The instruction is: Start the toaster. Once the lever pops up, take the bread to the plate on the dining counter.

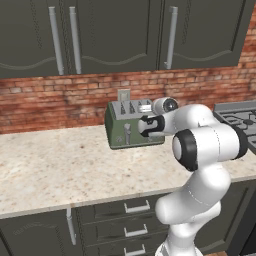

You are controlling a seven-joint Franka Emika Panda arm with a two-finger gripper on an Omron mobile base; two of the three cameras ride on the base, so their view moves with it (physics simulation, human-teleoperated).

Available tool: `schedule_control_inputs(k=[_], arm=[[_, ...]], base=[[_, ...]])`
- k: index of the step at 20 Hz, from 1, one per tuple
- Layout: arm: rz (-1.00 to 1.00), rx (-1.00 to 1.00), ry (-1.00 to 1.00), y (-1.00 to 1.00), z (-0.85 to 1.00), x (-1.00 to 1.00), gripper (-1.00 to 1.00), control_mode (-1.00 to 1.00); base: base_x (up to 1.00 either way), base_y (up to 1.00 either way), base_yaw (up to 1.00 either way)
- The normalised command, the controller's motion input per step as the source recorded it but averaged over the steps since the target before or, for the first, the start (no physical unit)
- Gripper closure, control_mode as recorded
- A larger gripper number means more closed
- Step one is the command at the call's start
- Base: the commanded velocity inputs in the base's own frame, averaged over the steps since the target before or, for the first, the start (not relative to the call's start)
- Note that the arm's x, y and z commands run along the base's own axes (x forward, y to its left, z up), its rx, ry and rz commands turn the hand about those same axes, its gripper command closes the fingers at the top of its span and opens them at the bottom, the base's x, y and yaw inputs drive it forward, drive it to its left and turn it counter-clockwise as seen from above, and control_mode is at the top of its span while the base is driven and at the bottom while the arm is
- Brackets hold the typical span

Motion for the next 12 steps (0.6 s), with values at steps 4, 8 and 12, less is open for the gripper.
schedule_control_inputs(k=[4, 8, 12], arm=[[0.0, 0.0, 0.0, 0.01, -0.02, 0.04, -1.0, -1.0], [0.0, 0.0, 0.0, 0.01, 0.0, 0.0, -1.0, -1.0], [0.0, 0.0, 0.0, 0.0, 0.0, 0.0, -1.0, -1.0]], base=[[0.0, 0.0, 0.0], [0.0, 0.0, 0.0], [0.0, 0.0, 0.0]])
